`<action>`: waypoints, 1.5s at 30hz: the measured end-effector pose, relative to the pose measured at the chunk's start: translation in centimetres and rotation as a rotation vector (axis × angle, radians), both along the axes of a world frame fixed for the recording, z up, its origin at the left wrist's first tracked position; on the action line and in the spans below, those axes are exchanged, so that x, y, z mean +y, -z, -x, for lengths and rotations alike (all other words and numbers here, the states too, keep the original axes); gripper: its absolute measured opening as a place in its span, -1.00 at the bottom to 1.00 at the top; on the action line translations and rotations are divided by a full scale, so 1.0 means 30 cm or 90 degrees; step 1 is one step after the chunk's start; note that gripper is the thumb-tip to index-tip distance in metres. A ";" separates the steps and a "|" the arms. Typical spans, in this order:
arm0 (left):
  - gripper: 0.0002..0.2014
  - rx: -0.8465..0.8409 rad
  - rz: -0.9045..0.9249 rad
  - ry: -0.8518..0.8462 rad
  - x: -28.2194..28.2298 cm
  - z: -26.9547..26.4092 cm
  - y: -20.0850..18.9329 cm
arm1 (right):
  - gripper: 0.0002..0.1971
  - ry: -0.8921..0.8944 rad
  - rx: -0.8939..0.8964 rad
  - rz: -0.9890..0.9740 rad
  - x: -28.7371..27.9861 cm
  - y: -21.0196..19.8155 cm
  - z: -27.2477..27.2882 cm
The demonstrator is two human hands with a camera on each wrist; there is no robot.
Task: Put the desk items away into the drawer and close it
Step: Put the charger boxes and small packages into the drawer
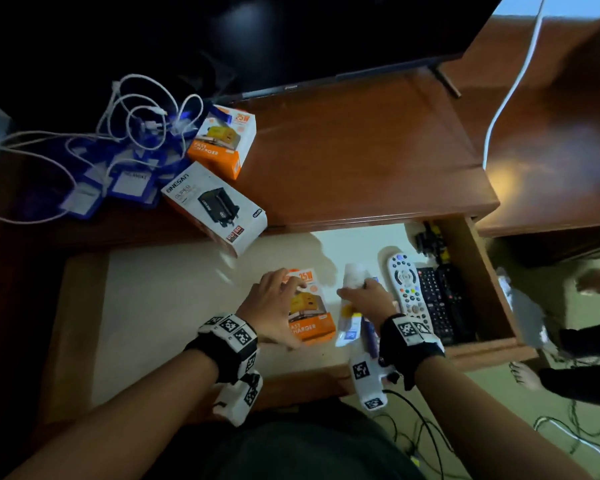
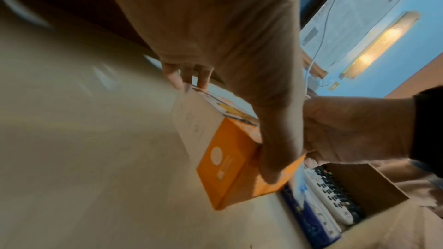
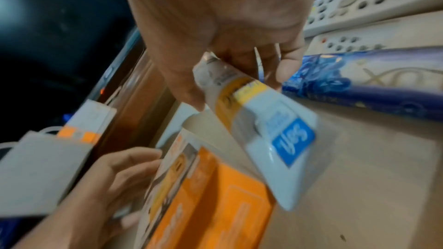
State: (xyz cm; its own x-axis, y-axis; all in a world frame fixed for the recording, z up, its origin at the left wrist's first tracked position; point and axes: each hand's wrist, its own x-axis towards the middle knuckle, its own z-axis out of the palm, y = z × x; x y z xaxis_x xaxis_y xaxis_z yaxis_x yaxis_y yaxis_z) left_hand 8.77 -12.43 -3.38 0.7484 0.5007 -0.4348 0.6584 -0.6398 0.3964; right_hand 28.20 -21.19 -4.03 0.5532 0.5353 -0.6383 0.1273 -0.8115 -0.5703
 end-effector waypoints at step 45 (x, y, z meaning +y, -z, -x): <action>0.02 0.088 0.154 -0.122 -0.104 -0.131 0.098 | -0.50 -0.568 -0.240 0.111 0.048 0.097 -0.165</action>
